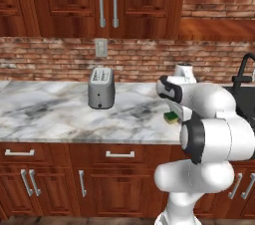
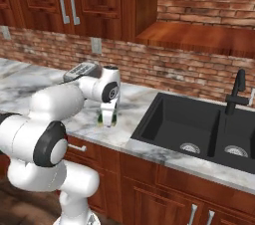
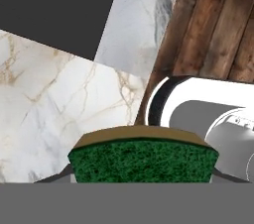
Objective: Restock the sink supplies by placing the sponge and soap dispenser on the counter and next to the sink. Make sure the soap dispenser is upright.
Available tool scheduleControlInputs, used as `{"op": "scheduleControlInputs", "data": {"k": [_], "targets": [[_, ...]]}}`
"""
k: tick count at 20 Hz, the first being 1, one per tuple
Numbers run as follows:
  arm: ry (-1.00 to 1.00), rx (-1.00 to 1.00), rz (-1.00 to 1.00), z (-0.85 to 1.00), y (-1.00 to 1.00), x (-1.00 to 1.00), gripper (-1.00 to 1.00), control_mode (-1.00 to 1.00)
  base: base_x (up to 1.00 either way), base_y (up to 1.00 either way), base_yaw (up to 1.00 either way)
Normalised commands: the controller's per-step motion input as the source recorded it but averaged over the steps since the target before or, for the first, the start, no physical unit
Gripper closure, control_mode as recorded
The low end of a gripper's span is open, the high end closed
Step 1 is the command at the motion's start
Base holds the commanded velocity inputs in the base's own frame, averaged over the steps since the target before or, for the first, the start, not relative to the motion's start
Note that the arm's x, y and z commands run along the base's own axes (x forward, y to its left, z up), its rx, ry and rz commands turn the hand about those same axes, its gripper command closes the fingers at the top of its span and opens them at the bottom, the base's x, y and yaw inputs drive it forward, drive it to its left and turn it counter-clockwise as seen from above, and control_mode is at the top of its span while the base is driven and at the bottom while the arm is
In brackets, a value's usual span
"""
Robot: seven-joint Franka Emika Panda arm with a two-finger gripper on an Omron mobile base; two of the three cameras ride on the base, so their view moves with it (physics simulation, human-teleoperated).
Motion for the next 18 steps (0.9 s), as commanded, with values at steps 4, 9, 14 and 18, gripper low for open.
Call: {"op": "scheduleControlInputs", "data": {"k": [4, 9, 14, 18], "targets": [[0.01, 0.00, 0.00, -0.54, -0.03, 0.60, 1.00, -1.00, 0.00, 0.00, 0.00], [-0.19, 0.00, 0.00, -0.68, -0.10, 0.10, 1.00, -1.00, 0.00, 0.00, 0.00], [-0.15, 0.01, 0.00, -0.36, -0.23, 0.09, 1.00, -1.00, 0.00, 0.00, 0.00], [0.00, 0.01, 0.00, -0.15, -0.22, 0.31, 1.00, -1.00, 0.00, 0.00, 0.00]]}}
